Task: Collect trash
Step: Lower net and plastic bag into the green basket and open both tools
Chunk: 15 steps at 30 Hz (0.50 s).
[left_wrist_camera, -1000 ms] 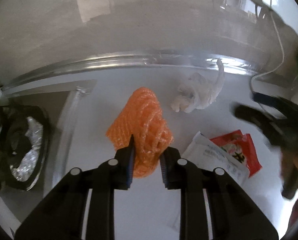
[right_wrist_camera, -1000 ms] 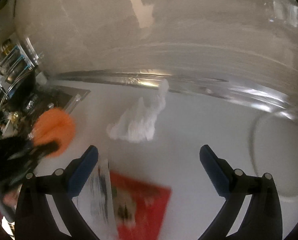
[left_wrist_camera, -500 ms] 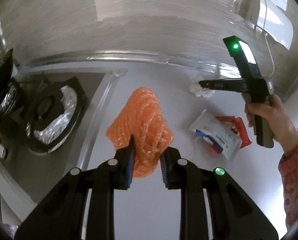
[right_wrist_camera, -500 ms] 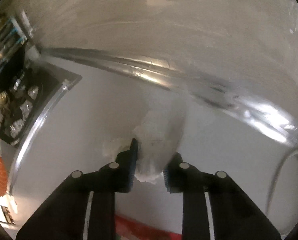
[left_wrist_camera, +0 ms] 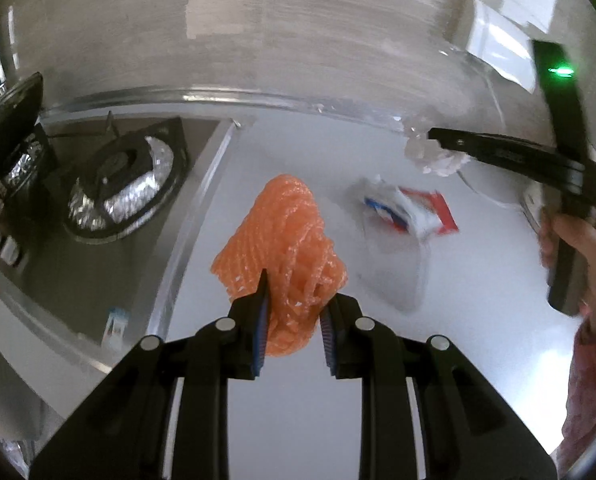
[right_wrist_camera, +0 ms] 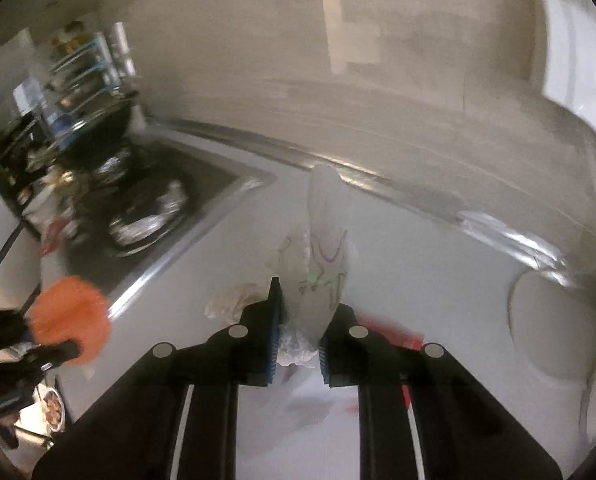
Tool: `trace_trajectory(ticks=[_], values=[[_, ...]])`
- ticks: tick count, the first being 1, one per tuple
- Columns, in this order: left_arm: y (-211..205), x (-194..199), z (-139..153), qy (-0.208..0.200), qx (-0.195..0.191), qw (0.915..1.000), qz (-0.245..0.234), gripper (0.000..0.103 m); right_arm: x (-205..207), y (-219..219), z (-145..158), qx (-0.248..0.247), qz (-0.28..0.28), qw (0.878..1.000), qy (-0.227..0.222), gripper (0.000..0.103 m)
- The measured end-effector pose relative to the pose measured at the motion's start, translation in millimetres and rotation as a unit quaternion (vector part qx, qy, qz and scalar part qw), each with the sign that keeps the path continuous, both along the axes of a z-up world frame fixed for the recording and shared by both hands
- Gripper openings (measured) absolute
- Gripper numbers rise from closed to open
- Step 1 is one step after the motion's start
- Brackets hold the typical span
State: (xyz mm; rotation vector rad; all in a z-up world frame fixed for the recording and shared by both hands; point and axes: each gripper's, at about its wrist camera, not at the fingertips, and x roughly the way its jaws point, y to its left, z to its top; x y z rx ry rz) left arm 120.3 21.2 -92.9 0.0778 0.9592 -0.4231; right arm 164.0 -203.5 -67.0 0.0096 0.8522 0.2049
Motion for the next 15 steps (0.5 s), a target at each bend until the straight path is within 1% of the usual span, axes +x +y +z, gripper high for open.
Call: trace_trajectory(ticks=[3, 4, 5, 7, 11, 15], values=[[14, -29, -5, 0.007, -0.004, 0.9998, -0.018, 0.022, -61, 28, 7, 0.008, -0.004, 1.0, -0.007, 0.017], [18, -37, -7, 0.009, -0.005, 0.9997, -0.024, 0.022, -72, 35, 7, 0.009, -0.007, 1.0, -0.007, 0.017], [24, -49, -9, 0.013, -0.006, 0.9993, -0.033, 0.022, -97, 48, 7, 0.008, -0.014, 1.0, -0.007, 0.018], [38, -70, -14, 0.019, -0.012, 0.9986, -0.048, 0.022, -128, 62, 8, 0.007, -0.026, 1.0, -0.005, 0.019], [66, -104, -21, 0.027, -0.014, 0.997, -0.071, 0.022, -194, 96, -2, 0.034, -0.053, 0.998, 0.006, 0.019], [95, -141, -33, 0.032, -0.007, 0.9954, -0.09, 0.022, -242, 130, -18, 0.044, -0.067, 0.997, 0.021, 0.02]])
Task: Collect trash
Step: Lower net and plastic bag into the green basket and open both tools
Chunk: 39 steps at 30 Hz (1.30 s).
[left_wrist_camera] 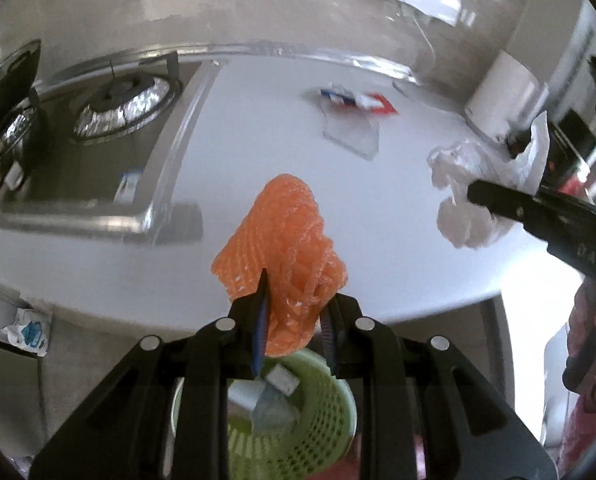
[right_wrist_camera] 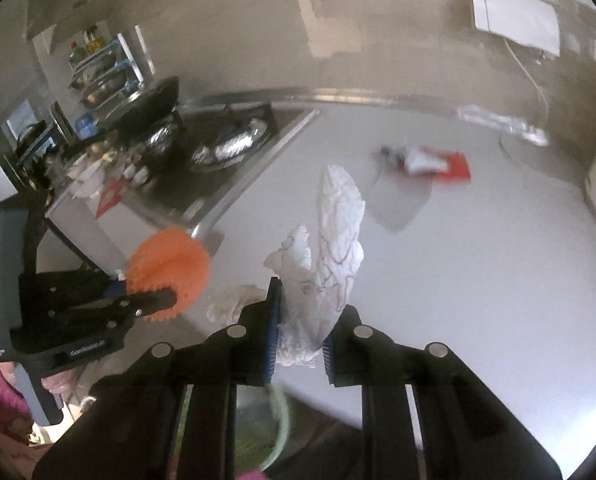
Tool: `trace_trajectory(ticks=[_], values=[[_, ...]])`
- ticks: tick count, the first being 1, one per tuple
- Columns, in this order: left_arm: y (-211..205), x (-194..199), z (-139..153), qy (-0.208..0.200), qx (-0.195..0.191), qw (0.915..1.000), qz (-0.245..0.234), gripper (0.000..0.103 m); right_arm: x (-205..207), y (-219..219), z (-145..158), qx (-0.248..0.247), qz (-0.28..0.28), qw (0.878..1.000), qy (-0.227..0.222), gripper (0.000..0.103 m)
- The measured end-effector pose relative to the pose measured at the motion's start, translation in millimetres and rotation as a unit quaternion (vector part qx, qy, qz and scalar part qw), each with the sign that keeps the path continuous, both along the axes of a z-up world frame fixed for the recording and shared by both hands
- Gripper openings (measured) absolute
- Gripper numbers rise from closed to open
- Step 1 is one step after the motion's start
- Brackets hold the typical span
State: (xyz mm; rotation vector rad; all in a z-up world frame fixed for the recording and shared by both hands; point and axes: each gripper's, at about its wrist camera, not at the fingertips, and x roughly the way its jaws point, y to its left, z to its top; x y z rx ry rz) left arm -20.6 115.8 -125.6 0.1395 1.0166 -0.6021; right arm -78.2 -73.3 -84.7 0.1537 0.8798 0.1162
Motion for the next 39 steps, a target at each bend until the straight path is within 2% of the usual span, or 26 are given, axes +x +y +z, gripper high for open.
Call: trace_trajectory(ticks=[4, 8, 13, 20, 21, 22, 25, 34, 35, 37, 39], values=[[20, -33, -12, -0.003, 0.014, 0.9998, -0.012, 0.022, -37, 32, -18, 0.002, 0.007, 1.0, 0.025, 0.02], [38, -61, -34, 0.019, 0.013, 0.9996, -0.019, 0.022, -61, 51, -35, 0.016, 0.019, 0.998, 0.051, 0.02], [46, -81, -69, 0.06, 0.017, 0.9979, -0.015, 0.022, -67, 72, -52, 0.014, 0.057, 0.995, 0.084, 0.021], [42, -94, -113, 0.103, 0.032, 0.9942, 0.001, 0.023, -70, 83, -54, 0.001, 0.1, 0.991, 0.09, 0.021], [42, -94, -117, 0.106, 0.037, 0.9936, 0.007, 0.029, -70, 83, -55, 0.003, 0.101, 0.991, 0.09, 0.021], [43, -93, -120, 0.11, 0.043, 0.9929, 0.013, 0.039, -71, 81, -56, 0.007, 0.1, 0.991, 0.09, 0.021], [45, -89, -124, 0.112, 0.048, 0.9923, 0.025, 0.052, -73, 80, -58, 0.012, 0.096, 0.991, 0.088, 0.021], [63, -84, -114, 0.095, 0.04, 0.9925, 0.064, 0.075, -75, 82, -69, 0.013, 0.094, 0.991, 0.097, 0.021], [67, -83, -110, 0.089, 0.036, 0.9926, 0.074, 0.076, -75, 84, -70, 0.011, 0.097, 0.99, 0.097, 0.021], [76, -81, -100, 0.078, 0.033, 0.9919, 0.095, 0.084, -74, 88, -73, 0.01, 0.104, 0.99, 0.098, 0.022], [84, -80, -91, 0.058, 0.042, 0.9907, 0.116, 0.088, -72, 94, -81, 0.008, 0.118, 0.988, 0.103, 0.022]])
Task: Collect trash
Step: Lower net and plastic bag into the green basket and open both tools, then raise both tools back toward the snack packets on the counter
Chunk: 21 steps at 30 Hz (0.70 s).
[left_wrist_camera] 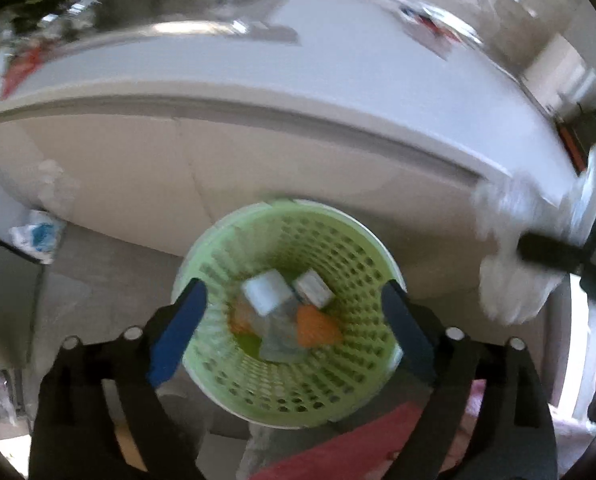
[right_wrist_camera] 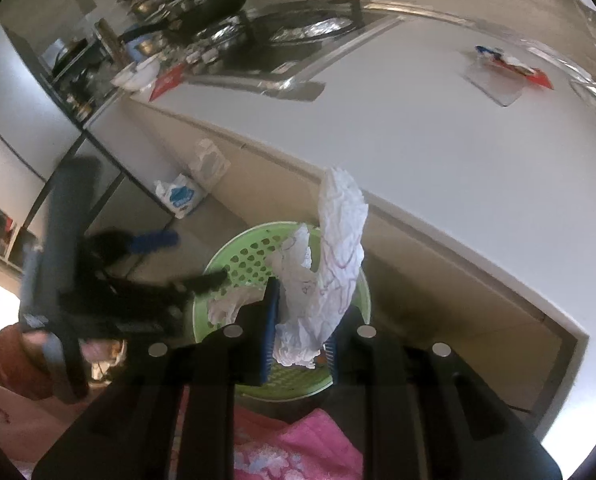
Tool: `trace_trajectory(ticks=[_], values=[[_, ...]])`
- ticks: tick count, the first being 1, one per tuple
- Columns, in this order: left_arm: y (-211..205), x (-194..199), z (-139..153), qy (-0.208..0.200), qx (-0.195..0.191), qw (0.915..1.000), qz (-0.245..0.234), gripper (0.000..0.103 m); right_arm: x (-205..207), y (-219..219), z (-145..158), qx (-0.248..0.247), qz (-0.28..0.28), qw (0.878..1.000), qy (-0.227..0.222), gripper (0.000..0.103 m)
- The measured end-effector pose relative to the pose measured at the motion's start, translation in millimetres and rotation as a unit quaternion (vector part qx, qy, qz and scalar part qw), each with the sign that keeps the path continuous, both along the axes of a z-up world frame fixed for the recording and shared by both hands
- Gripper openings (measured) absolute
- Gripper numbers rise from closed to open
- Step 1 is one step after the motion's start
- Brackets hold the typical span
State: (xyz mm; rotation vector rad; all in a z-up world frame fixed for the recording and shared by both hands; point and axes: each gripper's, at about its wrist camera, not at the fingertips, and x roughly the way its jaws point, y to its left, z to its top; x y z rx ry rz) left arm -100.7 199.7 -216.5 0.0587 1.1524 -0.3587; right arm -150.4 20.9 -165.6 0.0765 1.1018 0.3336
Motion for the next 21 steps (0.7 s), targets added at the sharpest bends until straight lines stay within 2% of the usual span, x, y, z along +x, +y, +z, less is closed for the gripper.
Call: trace_trajectory(ticks=[2, 6, 8, 9, 10, 12, 16, 21], values=[[7, 0, 10, -0.025, 0.017, 0.9995, 0.011, 0.091, 3, 8, -10, -0.004, 0.02, 1.0, 0.005, 0.022], [16, 1, 21, -0.044, 0.03, 0.9984, 0.021, 0.093, 12, 27, -38, -0.016, 0.059, 0.998, 0.022, 0.024], [22, 0, 25, -0.049, 0.03, 0.9979, 0.03, 0.095, 18, 33, -49, -0.017, 0.072, 0.997, 0.028, 0.029], [24, -1, 27, -0.049, 0.03, 0.9978, 0.034, 0.095, 20, 36, -53, -0.018, 0.077, 0.996, 0.029, 0.036], [26, -2, 27, -0.048, 0.03, 0.9977, 0.038, 0.095, 22, 39, -57, -0.02, 0.084, 0.996, 0.03, 0.049], [26, -4, 23, -0.046, 0.033, 0.9976, 0.04, 0.095, 24, 46, -64, -0.026, 0.096, 0.995, 0.027, 0.062], [27, -8, 21, -0.042, 0.041, 0.9973, 0.044, 0.095, 24, 49, -64, -0.019, 0.097, 0.995, 0.027, 0.066], [23, -7, 25, -0.033, 0.019, 0.9984, 0.041, 0.095, 22, 33, -48, -0.017, 0.07, 0.997, 0.011, 0.075]])
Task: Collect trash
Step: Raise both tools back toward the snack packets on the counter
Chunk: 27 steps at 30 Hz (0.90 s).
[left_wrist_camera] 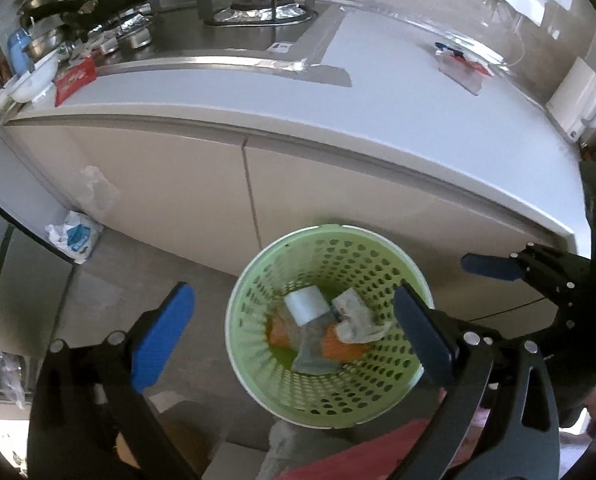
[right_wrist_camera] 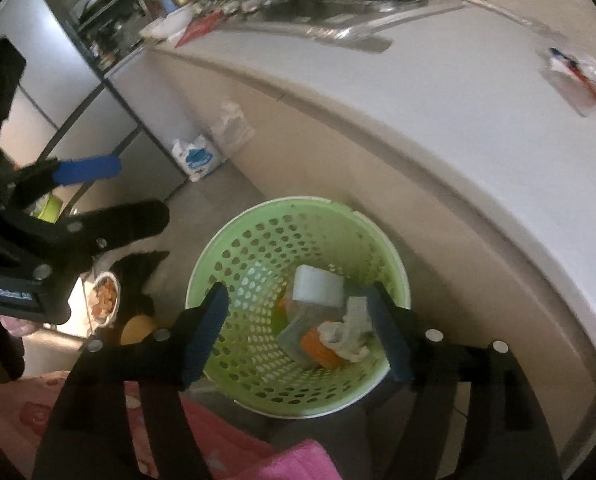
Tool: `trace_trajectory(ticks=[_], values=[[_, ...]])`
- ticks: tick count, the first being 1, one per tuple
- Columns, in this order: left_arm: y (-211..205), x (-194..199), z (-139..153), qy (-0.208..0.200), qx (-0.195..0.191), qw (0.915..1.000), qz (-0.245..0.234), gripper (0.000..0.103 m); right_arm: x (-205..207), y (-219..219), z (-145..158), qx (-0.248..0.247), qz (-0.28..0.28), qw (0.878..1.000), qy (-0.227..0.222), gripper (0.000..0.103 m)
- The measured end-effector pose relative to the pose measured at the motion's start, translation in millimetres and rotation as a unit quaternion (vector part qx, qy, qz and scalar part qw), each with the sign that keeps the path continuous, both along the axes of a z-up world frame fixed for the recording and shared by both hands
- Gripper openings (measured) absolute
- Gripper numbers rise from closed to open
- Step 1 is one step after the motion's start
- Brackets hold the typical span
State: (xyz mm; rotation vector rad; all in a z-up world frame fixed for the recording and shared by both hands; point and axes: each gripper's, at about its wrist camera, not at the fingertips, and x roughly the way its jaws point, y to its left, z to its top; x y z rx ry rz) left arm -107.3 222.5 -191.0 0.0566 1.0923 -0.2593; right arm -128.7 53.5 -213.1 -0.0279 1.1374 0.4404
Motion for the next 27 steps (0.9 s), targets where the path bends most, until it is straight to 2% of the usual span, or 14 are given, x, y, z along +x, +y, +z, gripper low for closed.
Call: trace_trajectory(ticks=[6, 12, 16, 21, 27], values=[[-23, 12, 18, -0.012, -0.024, 0.9992, -0.029, 0.095, -6, -48, 39, 0.009, -0.076, 0.996, -0.045, 0.089], [-62, 43, 42, -0.037, -0.025, 0.9969, -0.065, 0.095, -5, -105, 70, -0.003, -0.157, 0.984, -0.086, 0.1], [-96, 69, 54, -0.056, -0.016, 0.9943, -0.089, 0.095, 3, -144, 81, -0.017, -0.196, 0.975, -0.101, 0.1], [-155, 118, 69, -0.069, -0.027, 0.9909, -0.113, 0.095, 21, -191, 83, -0.027, -0.241, 0.964, -0.108, 0.1], [-230, 186, 73, -0.056, -0.038, 0.9911, -0.115, 0.095, 49, -240, 79, -0.053, -0.269, 0.955, -0.111, 0.101]])
